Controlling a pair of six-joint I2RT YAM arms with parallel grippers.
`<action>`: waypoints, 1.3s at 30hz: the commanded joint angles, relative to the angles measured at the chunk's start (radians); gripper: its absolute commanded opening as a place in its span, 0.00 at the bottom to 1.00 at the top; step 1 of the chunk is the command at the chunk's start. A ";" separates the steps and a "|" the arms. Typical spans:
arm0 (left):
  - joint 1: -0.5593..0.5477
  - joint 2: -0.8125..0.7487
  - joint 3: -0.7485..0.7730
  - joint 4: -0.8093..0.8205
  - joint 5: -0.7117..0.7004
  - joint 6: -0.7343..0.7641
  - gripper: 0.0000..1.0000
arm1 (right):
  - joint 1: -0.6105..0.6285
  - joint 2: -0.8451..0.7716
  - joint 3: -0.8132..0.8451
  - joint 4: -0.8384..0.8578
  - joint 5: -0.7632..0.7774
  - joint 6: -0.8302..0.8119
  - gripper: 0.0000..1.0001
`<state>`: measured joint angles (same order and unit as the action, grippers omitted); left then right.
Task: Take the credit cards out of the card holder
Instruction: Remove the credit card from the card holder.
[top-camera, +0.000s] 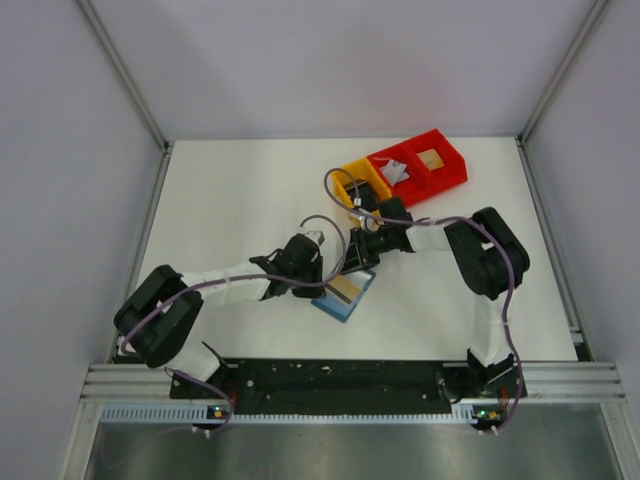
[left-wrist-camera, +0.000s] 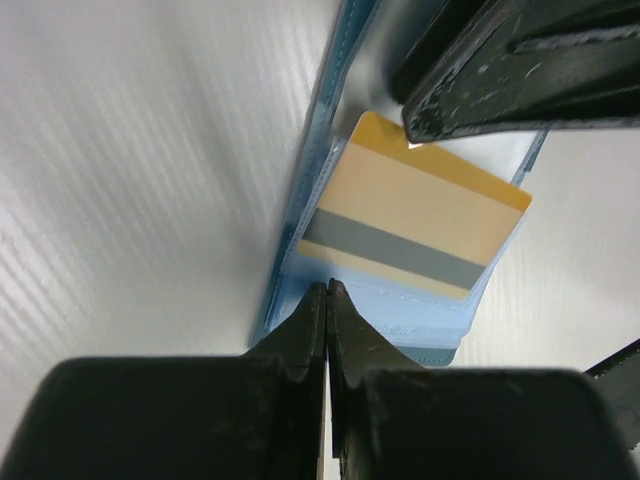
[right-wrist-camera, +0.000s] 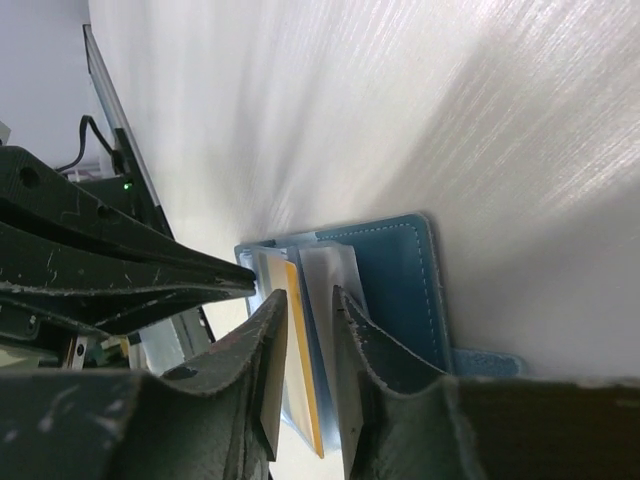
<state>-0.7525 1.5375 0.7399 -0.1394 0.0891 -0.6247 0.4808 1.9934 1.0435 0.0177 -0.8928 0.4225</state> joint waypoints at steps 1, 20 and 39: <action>-0.002 -0.091 -0.056 -0.054 -0.029 0.010 0.00 | -0.015 -0.025 0.007 0.033 -0.026 -0.014 0.26; -0.053 -0.027 0.030 0.052 0.018 0.066 0.00 | -0.015 -0.022 -0.042 0.037 -0.046 -0.030 0.20; -0.056 0.073 0.053 -0.071 -0.049 0.083 0.00 | -0.018 -0.013 -0.022 0.016 -0.061 -0.056 0.00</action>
<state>-0.8062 1.5803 0.7921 -0.1516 0.0856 -0.5579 0.4725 1.9930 1.0080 0.0257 -0.9379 0.4011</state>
